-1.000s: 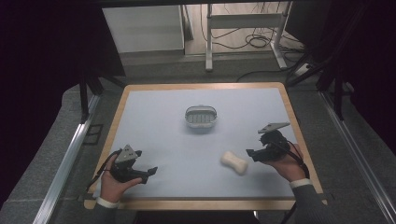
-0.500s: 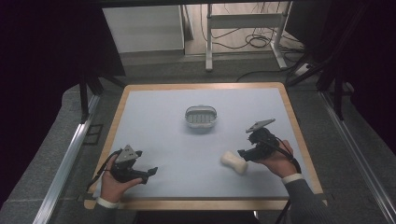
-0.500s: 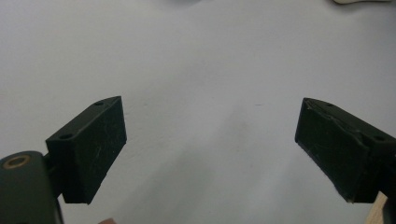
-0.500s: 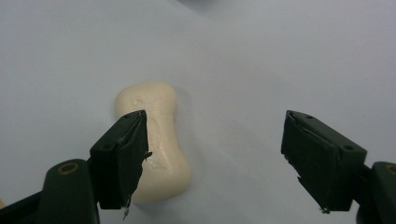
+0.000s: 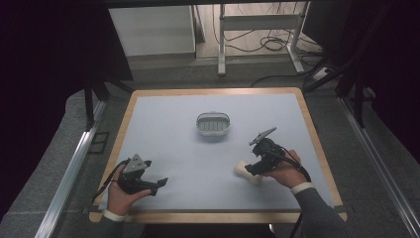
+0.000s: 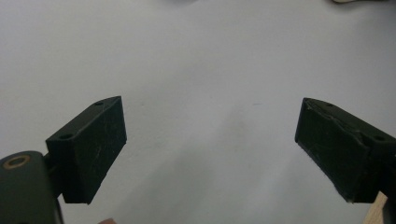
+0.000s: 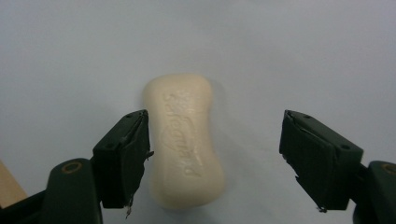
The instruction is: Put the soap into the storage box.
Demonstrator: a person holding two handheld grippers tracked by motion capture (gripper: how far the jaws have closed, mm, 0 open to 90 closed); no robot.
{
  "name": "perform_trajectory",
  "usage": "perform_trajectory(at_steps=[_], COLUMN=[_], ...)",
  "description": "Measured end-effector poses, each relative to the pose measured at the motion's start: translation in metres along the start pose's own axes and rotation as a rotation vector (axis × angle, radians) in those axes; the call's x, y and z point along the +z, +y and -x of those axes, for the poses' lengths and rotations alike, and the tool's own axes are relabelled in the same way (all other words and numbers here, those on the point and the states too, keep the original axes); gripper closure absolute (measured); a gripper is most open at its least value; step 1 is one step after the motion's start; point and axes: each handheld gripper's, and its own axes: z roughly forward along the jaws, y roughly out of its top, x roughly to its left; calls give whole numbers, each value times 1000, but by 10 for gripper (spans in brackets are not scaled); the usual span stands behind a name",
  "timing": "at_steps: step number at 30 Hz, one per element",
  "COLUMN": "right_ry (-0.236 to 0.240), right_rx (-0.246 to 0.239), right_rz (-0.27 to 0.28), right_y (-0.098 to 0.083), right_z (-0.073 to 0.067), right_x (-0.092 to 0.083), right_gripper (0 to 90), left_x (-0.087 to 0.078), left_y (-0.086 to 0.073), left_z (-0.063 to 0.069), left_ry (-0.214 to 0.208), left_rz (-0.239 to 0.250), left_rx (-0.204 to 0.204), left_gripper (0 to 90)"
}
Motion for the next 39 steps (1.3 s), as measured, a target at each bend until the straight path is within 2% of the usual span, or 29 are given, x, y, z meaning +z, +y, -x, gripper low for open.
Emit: perform_trajectory(at_steps=[6,12,16,25,27,30,33,39], right_ry=[27,25,29,1,-6,20,14,8], right_rx=[-34,-48,-51,-71,-72,-71,-69,-100], right_rz=[-77,-146,-163,-222,-227,-247,-263,-294], right_y=[4,5,5,7,8,9,11,16], right_z=[-9,-14,-15,-18,-18,-17,-18,-19], right_x=[15,29,34,43,45,46,47,47], right_gripper=[254,280,296,359,411,484,496,499], left_x=[1,1,2,2,3,3,3,2], left_y=[0,0,0,0,0,0,0,0], left_z=[0,1,1,1,1,1,2,1], left_ry=[-1,-4,-5,-6,-6,-6,-7,-7], left_rz=[0,-2,-5,-6,-8,-8,-8,-5], left_rx=[1,0,2,3,3,3,2,2], left_gripper=[94,94,94,95,95,95,95,95])
